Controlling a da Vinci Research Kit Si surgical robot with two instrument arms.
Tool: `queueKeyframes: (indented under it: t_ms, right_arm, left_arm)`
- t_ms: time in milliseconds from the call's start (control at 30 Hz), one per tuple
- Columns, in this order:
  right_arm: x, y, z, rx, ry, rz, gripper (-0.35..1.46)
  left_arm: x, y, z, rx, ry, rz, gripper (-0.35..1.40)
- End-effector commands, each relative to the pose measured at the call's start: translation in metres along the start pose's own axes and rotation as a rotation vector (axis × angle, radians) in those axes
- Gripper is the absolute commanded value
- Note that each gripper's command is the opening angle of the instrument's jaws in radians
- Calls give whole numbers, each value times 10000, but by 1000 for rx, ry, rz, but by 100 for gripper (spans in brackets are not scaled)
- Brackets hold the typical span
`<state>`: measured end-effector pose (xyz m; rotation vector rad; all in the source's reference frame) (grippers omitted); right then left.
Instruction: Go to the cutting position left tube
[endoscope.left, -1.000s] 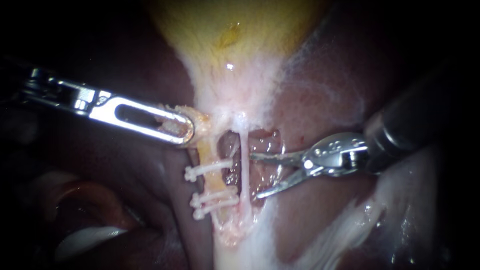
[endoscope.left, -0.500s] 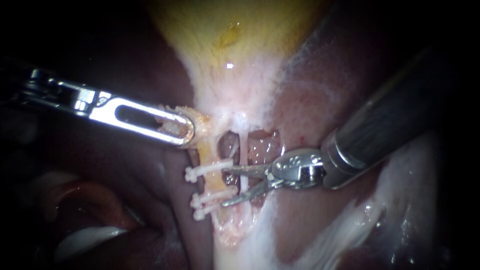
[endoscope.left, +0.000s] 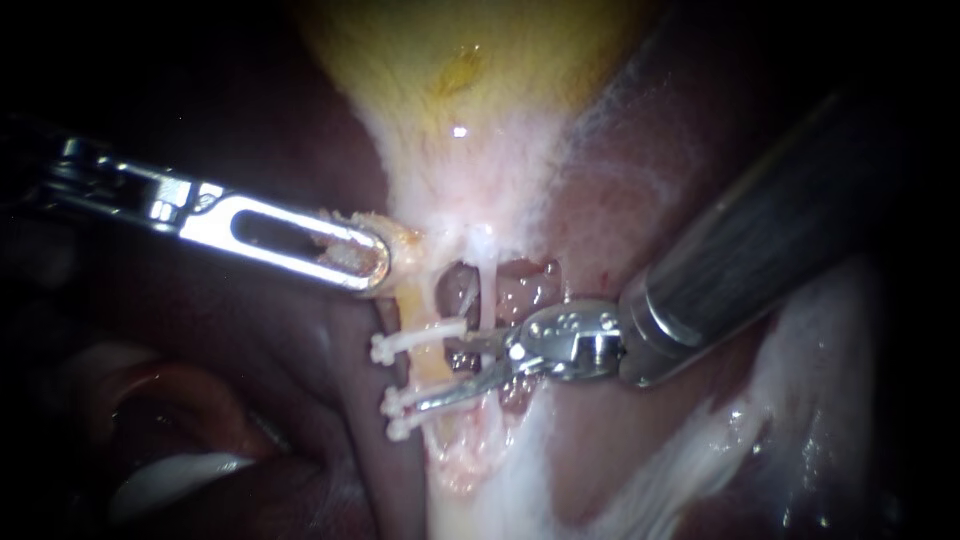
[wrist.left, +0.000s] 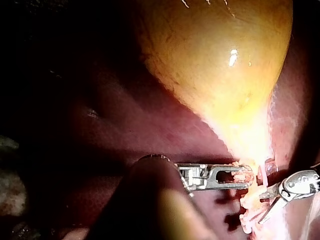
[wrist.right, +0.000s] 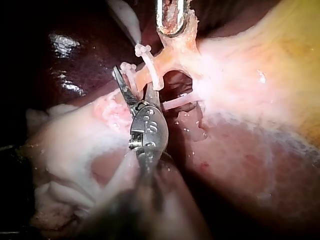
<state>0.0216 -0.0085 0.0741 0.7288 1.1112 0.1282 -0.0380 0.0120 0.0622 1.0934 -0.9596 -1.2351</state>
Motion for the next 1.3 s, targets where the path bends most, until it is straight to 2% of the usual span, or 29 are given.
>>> queueKeyframes:
  t_ms: [33,367,733,1300]
  right_arm:
    - [1,0,2,6,3,3,144]
    - [-4,4,27,46,16,42,142]
    - [4,16,42,71,105,129,142]
    - [4,17,43,74,108,133,142]
  left_arm:
    - [0,1,1,0,0,-1,-35]
    - [-4,5,5,-1,-1,-1,-35]
    - [-7,8,7,-1,-1,-1,-35]
    - [-7,9,8,-1,-2,0,-35]
